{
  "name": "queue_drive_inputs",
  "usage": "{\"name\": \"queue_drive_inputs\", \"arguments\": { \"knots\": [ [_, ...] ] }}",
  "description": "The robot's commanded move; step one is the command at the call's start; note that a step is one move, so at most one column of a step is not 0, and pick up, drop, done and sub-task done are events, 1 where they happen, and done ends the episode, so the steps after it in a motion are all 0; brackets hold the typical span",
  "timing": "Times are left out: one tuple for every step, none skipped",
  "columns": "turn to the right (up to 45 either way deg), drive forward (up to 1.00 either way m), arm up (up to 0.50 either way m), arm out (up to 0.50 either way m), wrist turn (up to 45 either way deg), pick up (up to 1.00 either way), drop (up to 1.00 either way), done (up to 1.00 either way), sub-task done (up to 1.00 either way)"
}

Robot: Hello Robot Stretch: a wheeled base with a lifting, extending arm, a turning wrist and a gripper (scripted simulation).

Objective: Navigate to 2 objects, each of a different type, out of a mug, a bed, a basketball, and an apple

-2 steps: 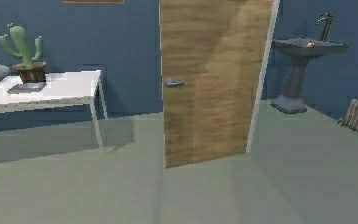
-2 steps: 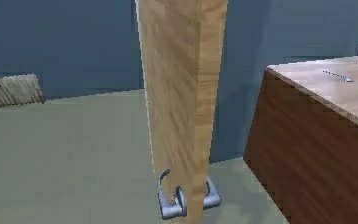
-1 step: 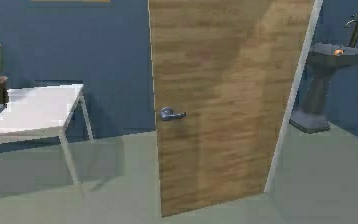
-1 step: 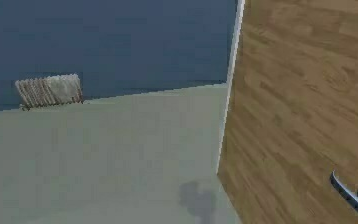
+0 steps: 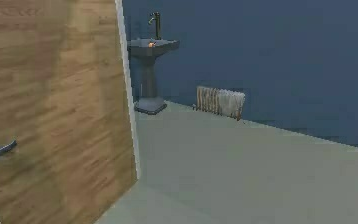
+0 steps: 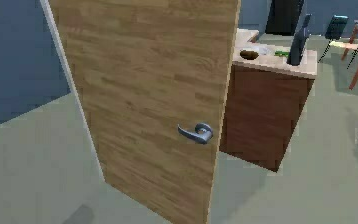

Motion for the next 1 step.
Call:
{"name": "queue_drive_inputs", "arguments": {
  "knots": [
    [27.0,0.00,0.00,0.00,0.0,0.00,0.00,0.00,0.00]
  ]
}}
